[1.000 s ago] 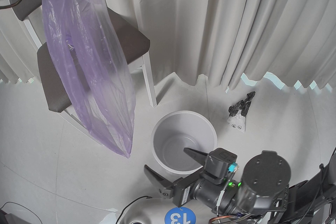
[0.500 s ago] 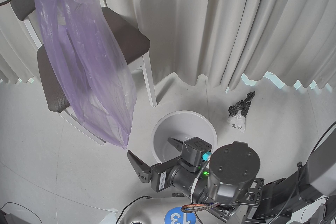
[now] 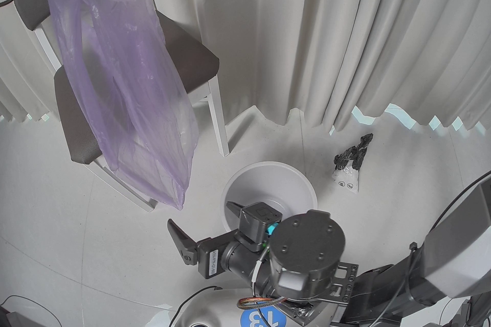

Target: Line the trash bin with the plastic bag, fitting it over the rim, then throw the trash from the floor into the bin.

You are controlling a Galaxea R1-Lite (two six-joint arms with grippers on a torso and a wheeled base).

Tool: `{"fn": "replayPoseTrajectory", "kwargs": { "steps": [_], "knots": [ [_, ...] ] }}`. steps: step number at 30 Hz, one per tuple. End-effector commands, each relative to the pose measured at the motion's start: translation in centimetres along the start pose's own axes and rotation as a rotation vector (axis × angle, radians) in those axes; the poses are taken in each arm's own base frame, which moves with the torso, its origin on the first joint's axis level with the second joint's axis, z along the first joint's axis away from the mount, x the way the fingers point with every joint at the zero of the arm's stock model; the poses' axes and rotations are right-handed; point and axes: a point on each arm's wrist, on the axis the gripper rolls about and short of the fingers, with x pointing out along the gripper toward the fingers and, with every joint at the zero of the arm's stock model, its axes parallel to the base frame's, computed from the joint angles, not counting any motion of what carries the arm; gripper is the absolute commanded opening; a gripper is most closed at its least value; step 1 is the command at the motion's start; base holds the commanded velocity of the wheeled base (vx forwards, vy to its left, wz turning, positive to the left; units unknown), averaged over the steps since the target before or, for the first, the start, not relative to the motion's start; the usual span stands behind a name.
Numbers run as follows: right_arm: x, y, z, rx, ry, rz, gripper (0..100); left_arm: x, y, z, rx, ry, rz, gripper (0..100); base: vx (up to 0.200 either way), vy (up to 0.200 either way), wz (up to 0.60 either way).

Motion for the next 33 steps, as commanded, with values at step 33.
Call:
{"fn": "replayPoseTrajectory", "kwargs": {
  "steps": [33],
  "knots": [
    [7.4, 1.2, -0.6, 0.041, -0.105, -0.075, 100, -0.7, 0.4, 0.1, -0.004, -0.011, 0.011, 0, 0.0, 0.0, 0.0]
  ]
}}
